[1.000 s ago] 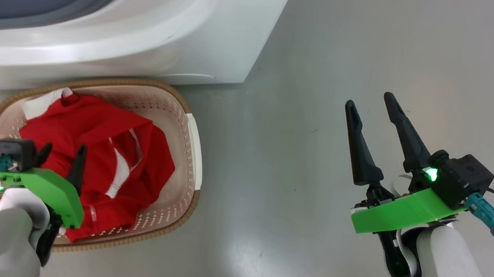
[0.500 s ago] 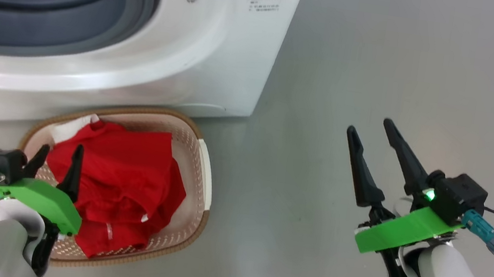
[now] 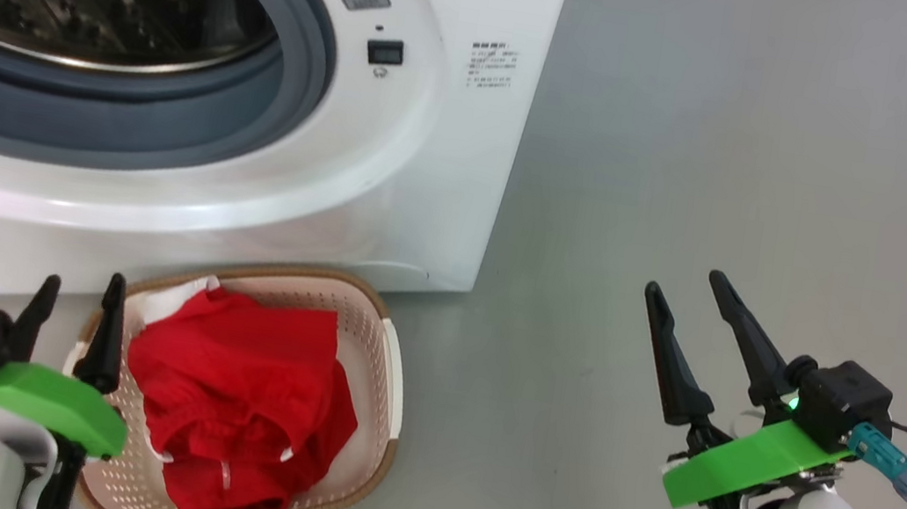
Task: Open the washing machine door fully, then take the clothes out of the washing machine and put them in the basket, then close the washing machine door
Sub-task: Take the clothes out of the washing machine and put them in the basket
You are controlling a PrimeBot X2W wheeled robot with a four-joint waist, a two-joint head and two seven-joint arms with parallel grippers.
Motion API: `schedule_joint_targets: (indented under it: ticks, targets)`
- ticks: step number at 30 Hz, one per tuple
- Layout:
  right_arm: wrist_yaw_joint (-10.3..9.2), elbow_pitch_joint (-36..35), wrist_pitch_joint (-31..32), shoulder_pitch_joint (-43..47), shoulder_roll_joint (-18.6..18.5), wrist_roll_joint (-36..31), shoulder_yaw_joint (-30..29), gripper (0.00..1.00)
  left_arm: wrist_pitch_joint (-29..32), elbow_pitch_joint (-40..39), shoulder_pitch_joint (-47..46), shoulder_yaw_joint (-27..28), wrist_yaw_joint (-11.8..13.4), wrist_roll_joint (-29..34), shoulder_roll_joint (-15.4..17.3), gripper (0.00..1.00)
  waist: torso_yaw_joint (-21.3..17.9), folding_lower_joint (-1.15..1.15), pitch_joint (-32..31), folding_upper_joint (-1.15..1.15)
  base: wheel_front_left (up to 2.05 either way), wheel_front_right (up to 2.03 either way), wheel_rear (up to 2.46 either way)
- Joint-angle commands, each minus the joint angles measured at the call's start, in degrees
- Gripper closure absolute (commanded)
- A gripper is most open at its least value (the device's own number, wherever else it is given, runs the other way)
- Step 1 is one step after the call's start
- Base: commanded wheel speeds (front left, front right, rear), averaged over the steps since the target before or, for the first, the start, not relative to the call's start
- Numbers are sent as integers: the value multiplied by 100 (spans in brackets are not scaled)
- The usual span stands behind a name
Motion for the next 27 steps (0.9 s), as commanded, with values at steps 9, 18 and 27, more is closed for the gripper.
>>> schedule_joint_targets:
  ticks: [9, 18, 27]
  targets:
    - [9, -112, -27, 333, -115, 160, 59, 0, -55, -1141, 671, 696, -16, 424, 41, 0, 52, 0, -574, 0, 0, 0, 0]
    - [9, -161, -27, 557, -173, 189, -56, 0, -55, -2153, 1274, 1099, -16, 722, -140, 0, 34, 0, -834, 0, 0, 0, 0]
    - [9, -199, -27, 758, -205, 217, -146, 0, -55, -2909, 1876, 1393, -16, 946, -321, 0, 3, 0, -993, 0, 0, 0, 0]
